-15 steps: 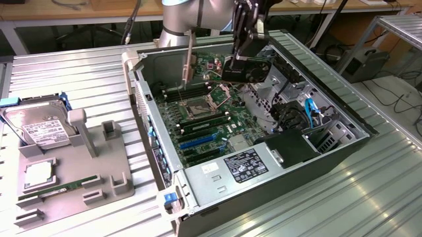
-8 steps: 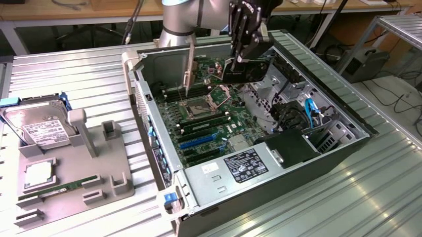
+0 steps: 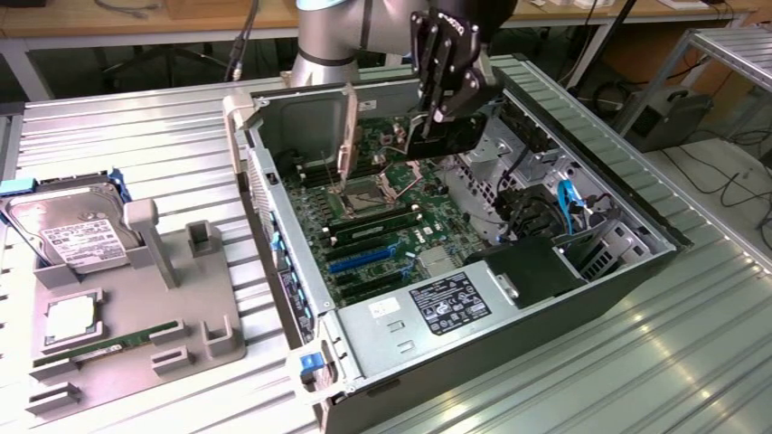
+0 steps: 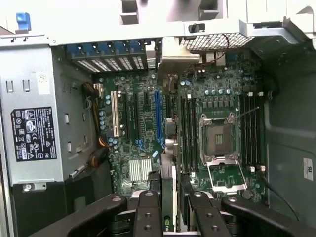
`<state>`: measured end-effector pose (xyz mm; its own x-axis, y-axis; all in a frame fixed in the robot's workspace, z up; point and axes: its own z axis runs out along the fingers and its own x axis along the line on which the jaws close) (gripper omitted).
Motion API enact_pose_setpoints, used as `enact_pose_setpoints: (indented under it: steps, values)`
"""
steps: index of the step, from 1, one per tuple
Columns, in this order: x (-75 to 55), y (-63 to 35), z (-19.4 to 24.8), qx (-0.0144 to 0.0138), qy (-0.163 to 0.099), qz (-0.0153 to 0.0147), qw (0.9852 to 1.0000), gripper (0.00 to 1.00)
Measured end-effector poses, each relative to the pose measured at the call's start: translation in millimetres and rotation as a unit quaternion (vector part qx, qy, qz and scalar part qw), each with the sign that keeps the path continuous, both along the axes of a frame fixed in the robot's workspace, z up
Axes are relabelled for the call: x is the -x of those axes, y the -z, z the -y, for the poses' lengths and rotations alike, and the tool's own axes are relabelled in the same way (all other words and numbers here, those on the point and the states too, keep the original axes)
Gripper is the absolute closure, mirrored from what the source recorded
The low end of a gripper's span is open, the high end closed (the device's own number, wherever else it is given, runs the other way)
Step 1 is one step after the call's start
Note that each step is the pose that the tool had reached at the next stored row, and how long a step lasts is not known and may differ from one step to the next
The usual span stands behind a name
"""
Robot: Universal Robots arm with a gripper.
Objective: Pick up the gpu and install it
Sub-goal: 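Insert the gpu into the slot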
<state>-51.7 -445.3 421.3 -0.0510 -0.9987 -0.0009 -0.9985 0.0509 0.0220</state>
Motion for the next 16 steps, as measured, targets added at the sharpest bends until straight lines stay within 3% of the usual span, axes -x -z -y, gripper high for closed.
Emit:
enact_pose_setpoints:
  steps: [16]
  values:
    - [26.6,34.0,0.0,-0.0007,-0.002,-0.0001,1.0000,0.74]
